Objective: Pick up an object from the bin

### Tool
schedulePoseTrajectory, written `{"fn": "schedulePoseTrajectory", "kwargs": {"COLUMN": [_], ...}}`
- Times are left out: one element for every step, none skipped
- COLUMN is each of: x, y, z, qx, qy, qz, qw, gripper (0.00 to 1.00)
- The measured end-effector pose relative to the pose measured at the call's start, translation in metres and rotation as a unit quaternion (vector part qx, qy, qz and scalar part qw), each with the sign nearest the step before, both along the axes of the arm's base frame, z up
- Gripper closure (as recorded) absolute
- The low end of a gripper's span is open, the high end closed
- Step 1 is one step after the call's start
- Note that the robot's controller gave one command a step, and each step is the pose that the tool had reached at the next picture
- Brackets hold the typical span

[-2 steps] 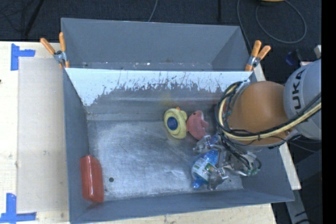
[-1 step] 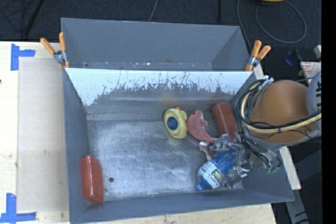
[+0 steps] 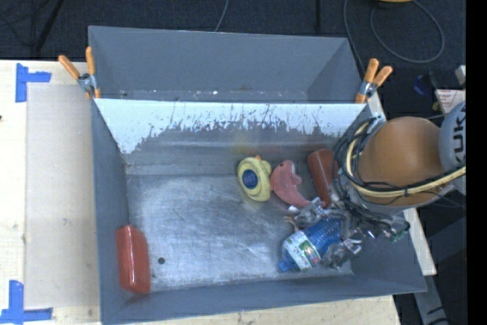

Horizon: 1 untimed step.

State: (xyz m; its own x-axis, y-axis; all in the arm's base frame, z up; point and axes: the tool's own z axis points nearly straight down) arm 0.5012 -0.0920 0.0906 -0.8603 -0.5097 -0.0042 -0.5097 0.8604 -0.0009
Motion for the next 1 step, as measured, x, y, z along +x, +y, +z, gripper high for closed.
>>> {"fn": "schedulePoseTrajectory", "kwargs": {"x": [-0.0008], "y": [-0.0267], "z": [-0.0107], "qx": [0.003], "qy": [-0.0052], "qz": [-0.119], "qw": [0.9929], "gripper": [1.0]}}
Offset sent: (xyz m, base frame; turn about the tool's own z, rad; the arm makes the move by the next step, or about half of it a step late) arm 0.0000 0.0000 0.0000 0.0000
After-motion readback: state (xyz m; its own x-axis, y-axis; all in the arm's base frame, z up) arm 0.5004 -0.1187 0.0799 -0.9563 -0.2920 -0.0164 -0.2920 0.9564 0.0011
